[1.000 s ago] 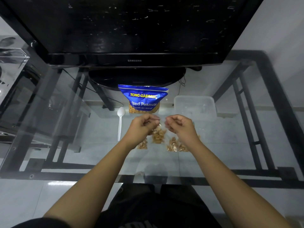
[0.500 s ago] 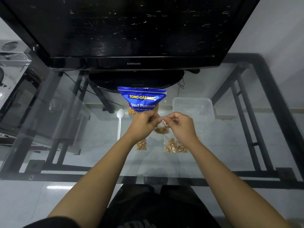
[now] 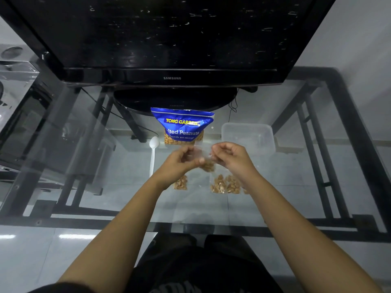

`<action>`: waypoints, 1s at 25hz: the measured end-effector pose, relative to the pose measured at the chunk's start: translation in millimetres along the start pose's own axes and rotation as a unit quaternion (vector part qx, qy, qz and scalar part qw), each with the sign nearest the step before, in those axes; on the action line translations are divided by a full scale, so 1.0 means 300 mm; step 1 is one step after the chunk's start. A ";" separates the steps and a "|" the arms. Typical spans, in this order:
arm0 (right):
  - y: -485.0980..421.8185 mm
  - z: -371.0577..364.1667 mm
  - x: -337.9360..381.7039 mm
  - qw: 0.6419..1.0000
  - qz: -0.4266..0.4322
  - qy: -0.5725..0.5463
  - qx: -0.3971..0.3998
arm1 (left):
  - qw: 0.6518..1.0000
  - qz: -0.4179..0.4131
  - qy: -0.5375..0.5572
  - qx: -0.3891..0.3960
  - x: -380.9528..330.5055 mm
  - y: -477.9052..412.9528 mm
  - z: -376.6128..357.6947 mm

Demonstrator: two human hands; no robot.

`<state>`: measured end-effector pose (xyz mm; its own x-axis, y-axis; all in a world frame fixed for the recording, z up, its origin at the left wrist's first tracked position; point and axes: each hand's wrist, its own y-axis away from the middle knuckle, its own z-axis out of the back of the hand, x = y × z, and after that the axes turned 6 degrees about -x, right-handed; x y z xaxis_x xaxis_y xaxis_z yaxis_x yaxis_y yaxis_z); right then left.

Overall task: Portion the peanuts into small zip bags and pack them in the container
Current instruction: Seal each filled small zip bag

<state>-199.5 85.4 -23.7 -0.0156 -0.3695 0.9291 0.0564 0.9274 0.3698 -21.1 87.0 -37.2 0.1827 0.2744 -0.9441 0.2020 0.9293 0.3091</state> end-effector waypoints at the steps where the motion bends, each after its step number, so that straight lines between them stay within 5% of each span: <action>1: -0.004 0.004 -0.007 1.000 -0.014 -0.014 0.009 | 1.000 0.016 0.001 0.022 0.023 0.009 -0.009; 4: -0.032 0.034 -0.073 0.985 -0.003 0.173 0.002 | 0.995 0.054 -0.063 -0.051 0.096 0.027 -0.029; 7: -0.058 0.072 -0.196 0.876 0.060 0.478 -0.023 | 0.975 0.094 -0.156 -0.130 0.170 0.033 -0.039; 11: -0.064 0.083 -0.287 0.819 0.066 0.569 -0.034 | 0.955 0.075 -0.248 -0.144 0.197 0.035 -0.094; 17: -0.063 0.096 -0.297 0.820 0.173 0.542 -0.063 | 0.897 0.056 -0.404 -0.171 0.202 0.032 -0.151; 20: -0.035 0.104 -0.302 0.871 0.172 0.457 -0.052 | 0.887 0.018 -0.416 -0.202 0.212 0.048 -0.134; 23: -0.004 0.098 -0.272 0.961 0.066 0.265 -0.051 | 0.941 -0.023 -0.275 -0.197 0.191 0.033 -0.122; 25: 0.020 0.086 -0.238 0.982 0.030 0.181 -0.038 | 0.983 0.020 -0.132 -0.124 0.145 0.022 -0.125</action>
<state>-224.0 118.8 -87.6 0.3456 -0.3238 0.8807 0.1219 0.9461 0.3000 -48.0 114.4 -80.5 0.4352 0.2683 -0.8594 -0.0459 0.9599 0.2765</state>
